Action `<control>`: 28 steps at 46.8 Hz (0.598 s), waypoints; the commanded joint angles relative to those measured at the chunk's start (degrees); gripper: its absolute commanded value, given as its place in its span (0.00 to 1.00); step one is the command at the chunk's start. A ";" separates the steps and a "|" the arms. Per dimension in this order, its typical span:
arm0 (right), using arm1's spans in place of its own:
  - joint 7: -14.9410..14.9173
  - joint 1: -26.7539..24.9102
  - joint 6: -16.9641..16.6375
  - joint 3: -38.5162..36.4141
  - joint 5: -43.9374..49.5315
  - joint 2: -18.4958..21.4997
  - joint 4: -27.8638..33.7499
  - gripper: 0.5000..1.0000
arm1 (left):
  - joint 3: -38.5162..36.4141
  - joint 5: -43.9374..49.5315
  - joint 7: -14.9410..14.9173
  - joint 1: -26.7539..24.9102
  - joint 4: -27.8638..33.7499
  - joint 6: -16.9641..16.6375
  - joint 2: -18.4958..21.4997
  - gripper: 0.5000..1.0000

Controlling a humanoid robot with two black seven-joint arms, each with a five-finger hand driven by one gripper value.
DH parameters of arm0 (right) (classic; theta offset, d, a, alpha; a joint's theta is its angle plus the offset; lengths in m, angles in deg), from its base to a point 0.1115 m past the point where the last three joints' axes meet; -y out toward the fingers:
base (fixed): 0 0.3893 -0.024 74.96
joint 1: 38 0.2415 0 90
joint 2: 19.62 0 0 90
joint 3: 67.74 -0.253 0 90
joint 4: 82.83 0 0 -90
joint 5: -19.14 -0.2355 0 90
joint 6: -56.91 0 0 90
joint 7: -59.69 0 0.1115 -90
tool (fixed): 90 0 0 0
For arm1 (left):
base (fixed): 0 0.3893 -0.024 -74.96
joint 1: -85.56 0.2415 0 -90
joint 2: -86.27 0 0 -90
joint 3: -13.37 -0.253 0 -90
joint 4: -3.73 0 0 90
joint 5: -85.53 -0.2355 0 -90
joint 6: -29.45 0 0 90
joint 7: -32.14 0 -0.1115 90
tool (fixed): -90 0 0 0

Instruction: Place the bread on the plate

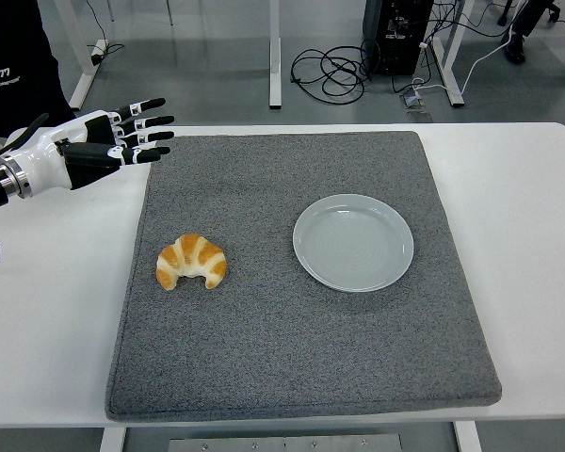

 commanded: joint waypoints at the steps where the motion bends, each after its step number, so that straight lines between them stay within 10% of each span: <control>1: 0.00 0.00 0.01 0.00 0.00 0.00 0.00 1.00 | -0.01 0.00 0.15 0.00 0.01 -0.12 -0.02 0.95; 28: 0.00 0.00 0.01 0.00 0.00 0.00 0.00 1.00 | 1.93 0.00 0.41 0.71 0.01 -0.30 0.33 0.95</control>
